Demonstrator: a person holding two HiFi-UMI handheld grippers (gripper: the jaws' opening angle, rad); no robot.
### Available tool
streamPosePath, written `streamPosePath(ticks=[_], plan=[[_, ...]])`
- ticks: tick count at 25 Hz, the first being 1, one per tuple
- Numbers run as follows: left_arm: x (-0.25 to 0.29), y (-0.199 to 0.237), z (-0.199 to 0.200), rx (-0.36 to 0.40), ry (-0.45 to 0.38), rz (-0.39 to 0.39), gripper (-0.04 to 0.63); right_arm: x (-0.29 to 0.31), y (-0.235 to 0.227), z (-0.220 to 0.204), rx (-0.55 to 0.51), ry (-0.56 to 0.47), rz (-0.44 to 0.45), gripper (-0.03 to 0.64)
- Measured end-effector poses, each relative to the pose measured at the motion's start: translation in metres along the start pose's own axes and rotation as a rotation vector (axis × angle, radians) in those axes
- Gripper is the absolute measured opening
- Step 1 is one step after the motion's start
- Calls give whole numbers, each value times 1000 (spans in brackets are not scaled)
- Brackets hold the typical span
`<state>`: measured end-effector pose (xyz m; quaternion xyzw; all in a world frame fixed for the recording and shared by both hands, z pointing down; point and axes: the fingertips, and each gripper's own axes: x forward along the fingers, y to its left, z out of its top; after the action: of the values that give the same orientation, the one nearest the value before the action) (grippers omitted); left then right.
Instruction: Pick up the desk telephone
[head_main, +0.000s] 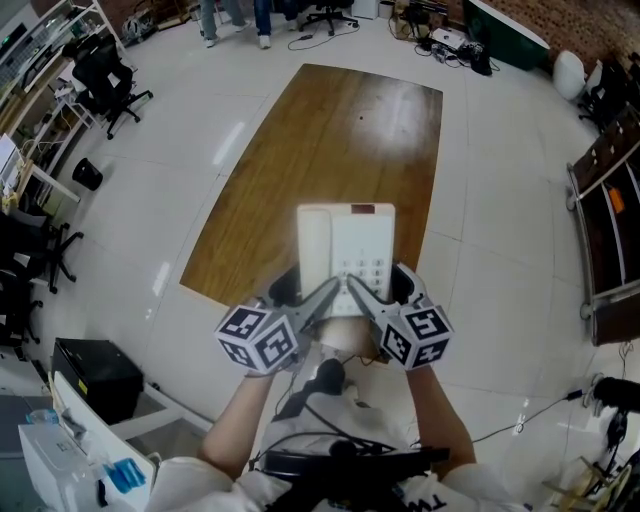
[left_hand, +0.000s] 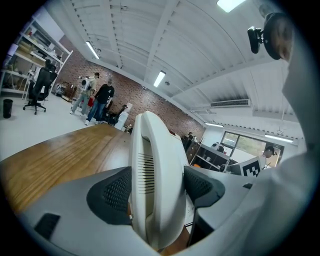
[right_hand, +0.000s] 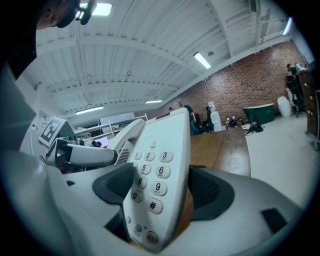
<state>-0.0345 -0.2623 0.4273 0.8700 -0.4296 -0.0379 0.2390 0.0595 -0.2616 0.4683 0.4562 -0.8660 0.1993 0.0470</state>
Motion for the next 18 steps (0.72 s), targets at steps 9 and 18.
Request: streamPosePath(ticks=[9, 18], plan=[[-21, -20, 10, -51, -116, -45, 318, -23, 20, 34, -209, -25, -33, 353], [-41, -52, 47, 34, -181, -51, 318, -45, 42, 73, -265, -83, -20, 354]])
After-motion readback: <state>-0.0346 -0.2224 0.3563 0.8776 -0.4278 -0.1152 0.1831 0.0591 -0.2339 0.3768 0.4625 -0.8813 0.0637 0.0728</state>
